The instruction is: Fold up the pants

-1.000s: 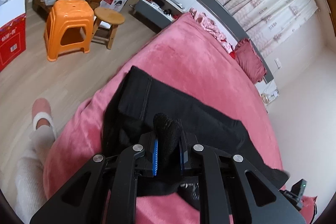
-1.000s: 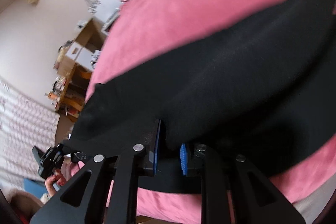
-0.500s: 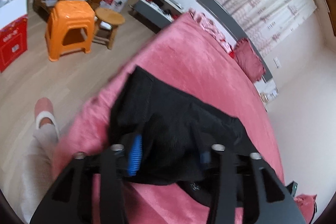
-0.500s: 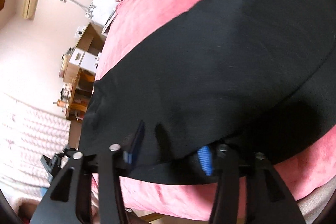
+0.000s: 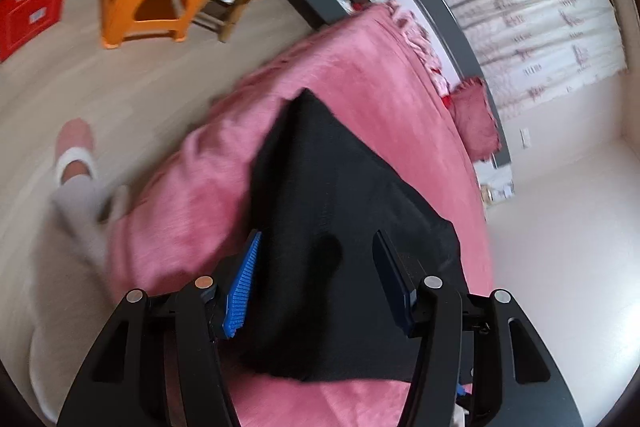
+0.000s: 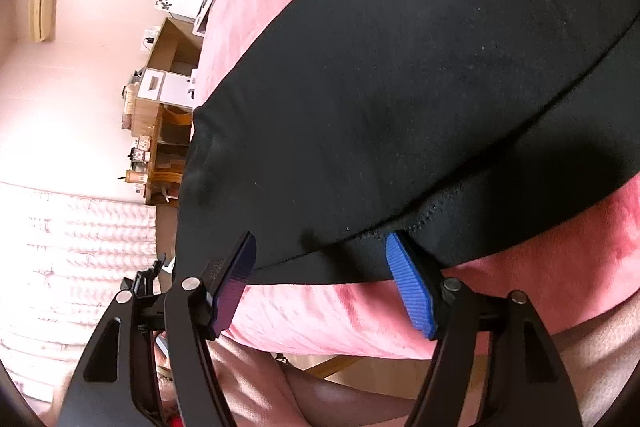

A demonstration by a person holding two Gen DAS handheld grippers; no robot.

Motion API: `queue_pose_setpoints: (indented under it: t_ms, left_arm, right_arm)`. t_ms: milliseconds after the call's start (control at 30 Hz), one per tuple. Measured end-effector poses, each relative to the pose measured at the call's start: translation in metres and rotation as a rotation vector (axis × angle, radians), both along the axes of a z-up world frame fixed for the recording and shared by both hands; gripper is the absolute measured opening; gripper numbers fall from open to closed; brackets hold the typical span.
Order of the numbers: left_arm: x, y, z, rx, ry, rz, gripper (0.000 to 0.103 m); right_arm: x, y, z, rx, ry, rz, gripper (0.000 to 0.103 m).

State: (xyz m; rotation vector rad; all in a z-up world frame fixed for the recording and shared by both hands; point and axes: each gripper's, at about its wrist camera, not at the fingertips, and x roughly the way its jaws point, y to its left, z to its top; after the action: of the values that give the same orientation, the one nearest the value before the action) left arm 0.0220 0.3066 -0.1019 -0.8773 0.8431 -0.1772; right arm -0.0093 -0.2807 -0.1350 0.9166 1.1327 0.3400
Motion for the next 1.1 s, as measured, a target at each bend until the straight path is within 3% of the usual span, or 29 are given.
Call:
queue_pose_setpoints:
  t_ms: [100,167,200,267,367,433,500,533,633,667,700,733,767,800,833,1000,1100]
  left_arm:
    - [0.018,-0.014,-0.005,0.062,0.032,-0.070,0.055]
    - [0.028,-0.022,-0.008,0.117,0.079,-0.099,0.041]
    - [0.032,-0.022,-0.006,0.117,0.085,-0.109,0.023]
    - [0.042,-0.016,0.012,0.049,0.068,-0.133,0.018]
    - [0.051,-0.014,0.063,0.103,0.014,-0.181,0.014]
    - [0.048,-0.018,0.105,0.192,-0.025,-0.233,0.014]
    - [0.041,-0.021,0.124,0.319,-0.013,-0.243,0.014]
    - [0.038,-0.018,0.120,0.369,0.016,-0.222,0.006]
    - [0.035,0.003,0.082,0.566,0.173,-0.114,0.005]
    - [0.034,0.011,0.065,0.577,0.227,-0.088,0.005]
    - [0.028,0.021,0.048,0.520,0.264,-0.053,0.005]
    - [0.021,0.028,0.038,0.443,0.270,-0.022,0.005]
    - [0.016,0.031,0.034,0.386,0.257,-0.007,0.005]
    - [0.010,0.028,0.033,0.326,0.213,0.007,0.005]
    - [0.007,0.022,0.037,0.323,0.172,0.013,0.005]
    - [0.021,-0.048,0.065,0.319,-0.048,-0.101,0.006]
    - [0.042,-0.095,0.064,0.328,-0.084,-0.190,0.006]
  right_arm:
    - [0.002,-0.004,-0.006,0.010,0.019,-0.026,0.068]
    - [0.005,-0.005,-0.009,0.019,0.023,-0.051,0.063]
    - [0.001,-0.005,-0.010,0.005,0.023,-0.056,0.056]
    - [0.006,-0.007,-0.007,-0.060,0.022,-0.053,0.019]
    - [0.009,-0.011,-0.001,-0.041,0.016,-0.059,0.012]
    - [0.005,-0.010,0.002,-0.034,0.003,-0.057,0.012]
    - [0.000,-0.008,-0.002,-0.046,0.004,-0.044,0.012]
    - [-0.001,-0.008,-0.008,-0.047,0.016,-0.040,0.012]
    - [0.000,-0.010,-0.022,0.002,0.050,-0.056,0.012]
    - [0.001,-0.010,-0.022,0.007,0.050,-0.052,0.013]
    - [0.002,-0.010,-0.020,0.003,0.045,-0.038,0.015]
    - [0.003,-0.010,-0.016,-0.001,0.031,-0.022,0.026]
    - [0.003,-0.011,-0.010,-0.009,0.002,-0.009,0.043]
    - [0.001,-0.014,-0.002,-0.027,-0.030,-0.011,0.051]
    - [-0.001,-0.016,0.003,-0.043,-0.055,-0.016,0.057]
    - [-0.009,-0.059,0.019,-0.084,-0.111,-0.114,0.057]
    - [-0.014,-0.086,0.018,-0.096,-0.107,-0.192,0.057]
